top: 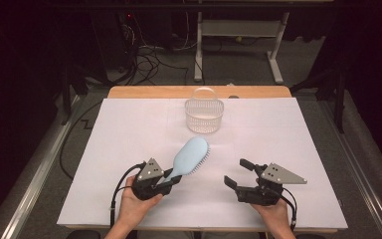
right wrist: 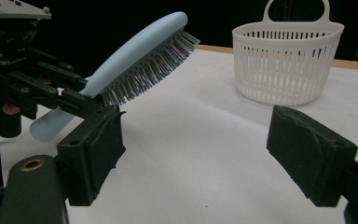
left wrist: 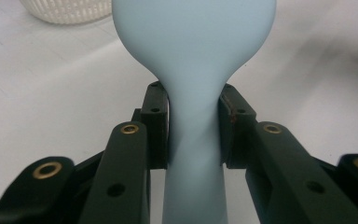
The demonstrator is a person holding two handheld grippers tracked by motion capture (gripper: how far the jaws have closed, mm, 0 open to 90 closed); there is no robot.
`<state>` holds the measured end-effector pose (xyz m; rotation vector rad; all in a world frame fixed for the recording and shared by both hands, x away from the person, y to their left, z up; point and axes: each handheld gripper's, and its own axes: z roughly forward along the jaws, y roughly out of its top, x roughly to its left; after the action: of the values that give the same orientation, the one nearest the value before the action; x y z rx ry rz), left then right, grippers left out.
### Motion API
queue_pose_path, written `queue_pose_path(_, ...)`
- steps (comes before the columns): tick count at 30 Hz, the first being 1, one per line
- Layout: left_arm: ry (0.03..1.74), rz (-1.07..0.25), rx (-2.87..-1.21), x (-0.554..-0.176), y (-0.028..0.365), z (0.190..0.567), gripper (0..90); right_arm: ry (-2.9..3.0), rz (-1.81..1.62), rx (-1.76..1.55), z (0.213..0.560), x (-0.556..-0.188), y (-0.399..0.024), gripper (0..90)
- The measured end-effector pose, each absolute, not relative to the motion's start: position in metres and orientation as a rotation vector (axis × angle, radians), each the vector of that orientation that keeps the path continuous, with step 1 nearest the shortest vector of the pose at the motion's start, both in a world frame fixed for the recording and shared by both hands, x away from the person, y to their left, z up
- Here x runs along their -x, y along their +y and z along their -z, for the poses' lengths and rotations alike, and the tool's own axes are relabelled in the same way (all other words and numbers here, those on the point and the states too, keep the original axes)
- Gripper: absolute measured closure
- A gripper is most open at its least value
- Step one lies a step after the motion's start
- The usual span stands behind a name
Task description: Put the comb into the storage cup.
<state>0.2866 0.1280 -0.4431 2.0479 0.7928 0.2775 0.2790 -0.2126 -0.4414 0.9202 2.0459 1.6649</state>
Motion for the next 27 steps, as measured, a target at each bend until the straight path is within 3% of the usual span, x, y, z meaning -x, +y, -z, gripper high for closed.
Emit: queue_pose_path(27,0.727,-0.266,-2.074,-0.281,0.109,0.443,68.7,2.195,-1.704,-0.921,0.446,-0.290,-0.167,15.5)
